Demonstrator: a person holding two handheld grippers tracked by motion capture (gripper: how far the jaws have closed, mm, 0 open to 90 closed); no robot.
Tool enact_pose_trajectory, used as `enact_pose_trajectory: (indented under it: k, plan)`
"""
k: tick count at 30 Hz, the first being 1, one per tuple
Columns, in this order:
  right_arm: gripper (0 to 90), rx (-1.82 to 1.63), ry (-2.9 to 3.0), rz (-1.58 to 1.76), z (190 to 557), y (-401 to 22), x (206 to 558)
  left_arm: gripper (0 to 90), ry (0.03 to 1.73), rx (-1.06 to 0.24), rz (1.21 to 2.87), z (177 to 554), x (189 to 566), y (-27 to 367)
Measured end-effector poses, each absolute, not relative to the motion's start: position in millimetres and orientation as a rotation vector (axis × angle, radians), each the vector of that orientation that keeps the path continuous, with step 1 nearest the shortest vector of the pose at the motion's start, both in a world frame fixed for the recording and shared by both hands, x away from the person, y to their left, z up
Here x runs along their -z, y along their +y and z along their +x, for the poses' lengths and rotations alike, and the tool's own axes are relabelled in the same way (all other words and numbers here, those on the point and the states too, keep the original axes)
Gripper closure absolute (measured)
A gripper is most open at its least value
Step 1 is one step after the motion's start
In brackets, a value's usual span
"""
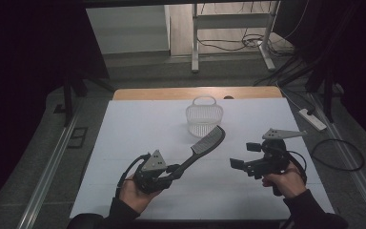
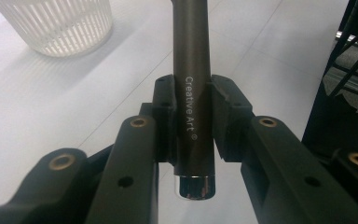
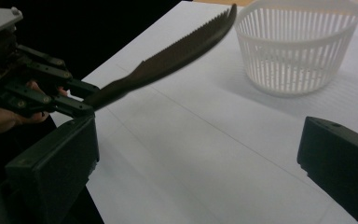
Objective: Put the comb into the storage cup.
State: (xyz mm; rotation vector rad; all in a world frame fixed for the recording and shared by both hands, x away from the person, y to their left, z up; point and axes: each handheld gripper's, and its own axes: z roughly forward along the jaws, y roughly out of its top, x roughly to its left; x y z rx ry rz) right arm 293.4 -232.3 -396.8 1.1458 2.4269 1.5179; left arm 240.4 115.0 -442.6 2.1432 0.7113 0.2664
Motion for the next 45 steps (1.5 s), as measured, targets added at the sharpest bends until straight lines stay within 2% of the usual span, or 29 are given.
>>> enact_pose_trajectory:
  k: [45]
  plan:
    - [0.0,-1.474,2.585,1.344,347.8,-168.1,399.5,72.4,0.688,-0.271,2.132,239.3,442.6,109.2]
